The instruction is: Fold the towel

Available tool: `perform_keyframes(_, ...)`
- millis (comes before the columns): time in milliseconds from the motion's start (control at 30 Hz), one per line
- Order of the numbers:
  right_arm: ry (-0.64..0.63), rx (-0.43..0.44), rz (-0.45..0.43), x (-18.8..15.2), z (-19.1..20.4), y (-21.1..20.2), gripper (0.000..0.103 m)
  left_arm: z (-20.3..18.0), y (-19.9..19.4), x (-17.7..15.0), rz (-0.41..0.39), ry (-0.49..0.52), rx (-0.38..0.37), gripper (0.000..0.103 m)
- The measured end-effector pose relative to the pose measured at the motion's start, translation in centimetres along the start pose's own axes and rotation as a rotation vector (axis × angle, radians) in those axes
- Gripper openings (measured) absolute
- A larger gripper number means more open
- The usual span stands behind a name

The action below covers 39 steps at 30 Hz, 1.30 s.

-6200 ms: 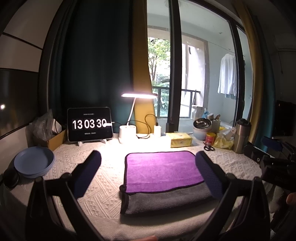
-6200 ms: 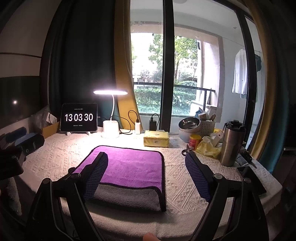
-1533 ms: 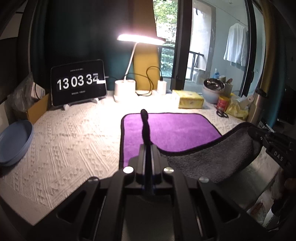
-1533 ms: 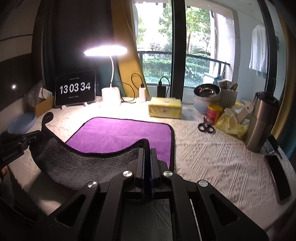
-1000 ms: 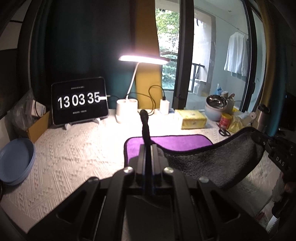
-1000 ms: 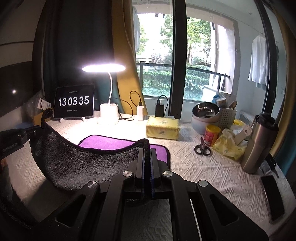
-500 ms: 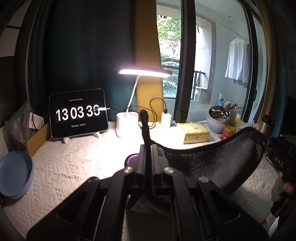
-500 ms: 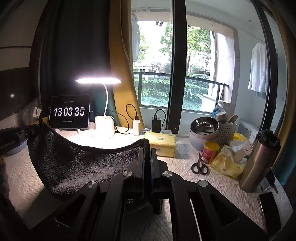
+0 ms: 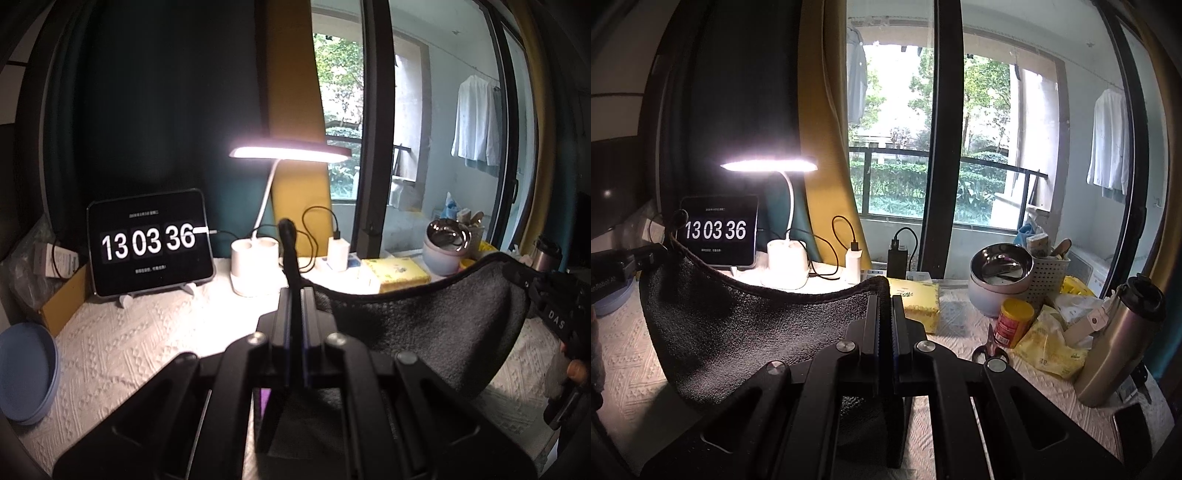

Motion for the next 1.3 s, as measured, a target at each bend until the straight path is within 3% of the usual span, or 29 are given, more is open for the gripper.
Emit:
perform_keyframes(467, -0.001, -0.009, 0.042, -0.5, -0.8, 4.7, 0.005, 0.3, 5.2, -0.7, 0.036, -0.005, -0.002, 0.004)
perform_keyframes(933, -0.021, -0.050, 0.215, -4.3, -1.2, 10.5, 0.006, 0.4, 10.2, -3.3, 0.130, -0.021, -0.009, 0.004)
perform_keyframes(1300, -0.015, -0.060, 0.302, -5.6, -1.6, 12.6, 0.006, 0.5, 13.9, -6.2, 0.287, -0.062, -0.026, 0.007)
Point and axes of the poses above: each gripper's, at about its wrist camera, not at the fingertips, and y roughly the way its jaws point, z to its left, x to its top, the point moved 4 cm from there along y, roughly the way its jaws point, and after that the axes turned 9 degrees about y, right-handed, at the moved point
